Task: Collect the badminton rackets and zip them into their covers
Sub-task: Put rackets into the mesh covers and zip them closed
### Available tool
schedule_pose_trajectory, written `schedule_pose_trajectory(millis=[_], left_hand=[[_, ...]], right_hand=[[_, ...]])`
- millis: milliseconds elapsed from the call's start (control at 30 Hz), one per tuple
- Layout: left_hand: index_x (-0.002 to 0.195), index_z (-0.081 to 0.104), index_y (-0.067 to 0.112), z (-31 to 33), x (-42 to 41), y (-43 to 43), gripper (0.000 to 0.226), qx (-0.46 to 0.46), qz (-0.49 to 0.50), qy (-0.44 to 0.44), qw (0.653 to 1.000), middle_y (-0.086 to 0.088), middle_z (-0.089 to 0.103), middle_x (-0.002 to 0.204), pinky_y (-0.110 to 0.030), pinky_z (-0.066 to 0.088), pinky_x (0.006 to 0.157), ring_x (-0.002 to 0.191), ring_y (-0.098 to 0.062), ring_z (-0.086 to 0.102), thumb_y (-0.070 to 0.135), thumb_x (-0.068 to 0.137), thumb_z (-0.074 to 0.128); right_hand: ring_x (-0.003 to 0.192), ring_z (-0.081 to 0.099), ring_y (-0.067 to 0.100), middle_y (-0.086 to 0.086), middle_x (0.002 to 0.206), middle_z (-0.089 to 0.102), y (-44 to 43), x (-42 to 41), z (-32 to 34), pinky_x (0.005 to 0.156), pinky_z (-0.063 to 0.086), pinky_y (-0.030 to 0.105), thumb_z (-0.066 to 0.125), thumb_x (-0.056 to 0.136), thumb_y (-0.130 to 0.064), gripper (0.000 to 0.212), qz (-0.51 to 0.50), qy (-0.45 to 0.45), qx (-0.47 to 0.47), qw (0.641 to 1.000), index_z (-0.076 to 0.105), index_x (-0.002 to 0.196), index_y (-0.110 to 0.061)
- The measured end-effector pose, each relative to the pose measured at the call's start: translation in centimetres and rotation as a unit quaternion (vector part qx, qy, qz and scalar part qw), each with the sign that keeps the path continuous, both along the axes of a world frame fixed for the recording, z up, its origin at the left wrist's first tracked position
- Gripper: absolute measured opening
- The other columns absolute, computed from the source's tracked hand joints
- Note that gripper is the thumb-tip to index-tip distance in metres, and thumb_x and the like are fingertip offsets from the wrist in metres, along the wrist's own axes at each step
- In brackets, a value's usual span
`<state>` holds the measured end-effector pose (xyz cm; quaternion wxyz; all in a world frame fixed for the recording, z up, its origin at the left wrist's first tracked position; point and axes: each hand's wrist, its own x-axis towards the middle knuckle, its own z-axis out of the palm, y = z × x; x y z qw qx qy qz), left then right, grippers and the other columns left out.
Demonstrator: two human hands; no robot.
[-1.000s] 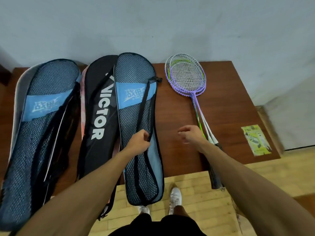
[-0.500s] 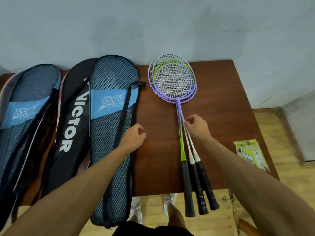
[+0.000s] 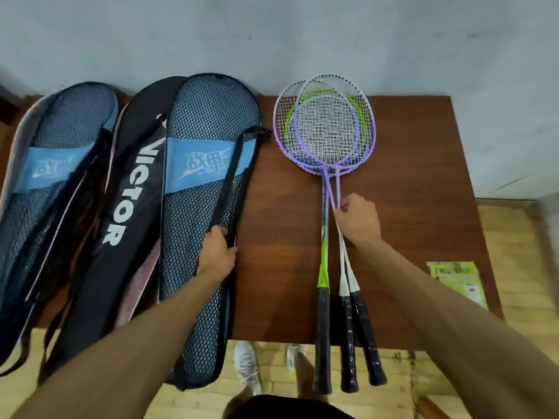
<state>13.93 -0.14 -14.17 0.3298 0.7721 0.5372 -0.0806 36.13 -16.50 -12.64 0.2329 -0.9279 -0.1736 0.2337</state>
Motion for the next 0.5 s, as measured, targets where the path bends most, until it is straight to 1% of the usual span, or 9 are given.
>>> schedule_pose_trajectory(millis=[100, 200, 267, 367, 433, 500], left_hand=[[0.127, 0.049, 0.004, 0.2, -0.4, 0.6, 0.042, -0.034, 0.018, -0.016, 0.999, -0.016, 0.060, 0.116, -0.038, 0.049, 0.087, 0.102, -0.028, 0.058, 0.012, 0.089, 0.064], [0.126, 0.054, 0.003, 0.8, -0.7, 1.2, 0.040, -0.043, 0.028, -0.042, 0.998, -0.015, 0.062, 0.114, -0.039, 0.051, 0.091, 0.103, -0.028, 0.059, 0.013, 0.088, 0.065], [0.122, 0.058, 0.002, 1.4, -1.3, 1.3, 0.037, -0.047, 0.027, -0.057, 0.997, -0.015, 0.064, 0.111, -0.041, 0.052, 0.092, 0.102, -0.029, 0.061, 0.014, 0.088, 0.066], [0.115, 0.062, 0.004, 2.7, -2.3, 1.6, 0.033, -0.048, 0.018, -0.077, 0.996, -0.015, 0.067, 0.105, -0.045, 0.055, 0.085, 0.094, -0.033, 0.064, 0.016, 0.086, 0.069], [0.109, 0.065, 0.005, 3.7, -3.0, 2.1, 0.029, -0.051, 0.029, -0.098, 0.993, -0.014, 0.068, 0.102, -0.046, 0.056, 0.082, 0.093, -0.032, 0.065, 0.016, 0.083, 0.072], [0.105, 0.067, 0.004, 4.5, -3.5, 2.5, 0.025, -0.053, 0.040, -0.119, 0.991, -0.014, 0.069, 0.098, -0.046, 0.056, 0.084, 0.093, -0.031, 0.066, 0.014, 0.082, 0.071]], right_hand=[[0.092, 0.061, 0.039, 0.020, 0.097, 0.066, -0.5, -0.3, 0.4, 0.077, 0.050, 0.041, 0.052, 0.088, -0.015, 0.018, -0.023, -0.016, 0.011, 1.000, 0.058, 0.100, -0.003], [0.095, 0.062, 0.037, 0.018, 0.100, 0.067, -0.9, -0.6, 1.3, 0.080, 0.049, 0.039, 0.056, 0.088, -0.015, 0.017, -0.028, -0.032, 0.024, 0.999, 0.059, 0.101, -0.005], [0.098, 0.062, 0.033, 0.015, 0.103, 0.068, -1.0, -1.1, 2.3, 0.082, 0.048, 0.035, 0.059, 0.087, -0.016, 0.018, -0.027, -0.026, 0.027, 0.999, 0.061, 0.103, -0.008], [0.099, 0.063, 0.028, 0.010, 0.102, 0.070, -0.8, -2.1, 4.0, 0.082, 0.044, 0.028, 0.062, 0.086, -0.016, 0.018, -0.024, -0.023, 0.037, 0.999, 0.062, 0.103, -0.011], [0.101, 0.063, 0.026, 0.009, 0.100, 0.071, -0.4, -3.2, 5.3, 0.083, 0.043, 0.026, 0.063, 0.085, -0.016, 0.018, -0.013, -0.028, 0.043, 0.999, 0.064, 0.103, -0.011], [0.102, 0.063, 0.024, 0.008, 0.100, 0.072, 0.0, -4.5, 6.6, 0.087, 0.044, 0.026, 0.064, 0.084, -0.014, 0.020, -0.006, -0.026, 0.046, 0.999, 0.065, 0.103, -0.010]])
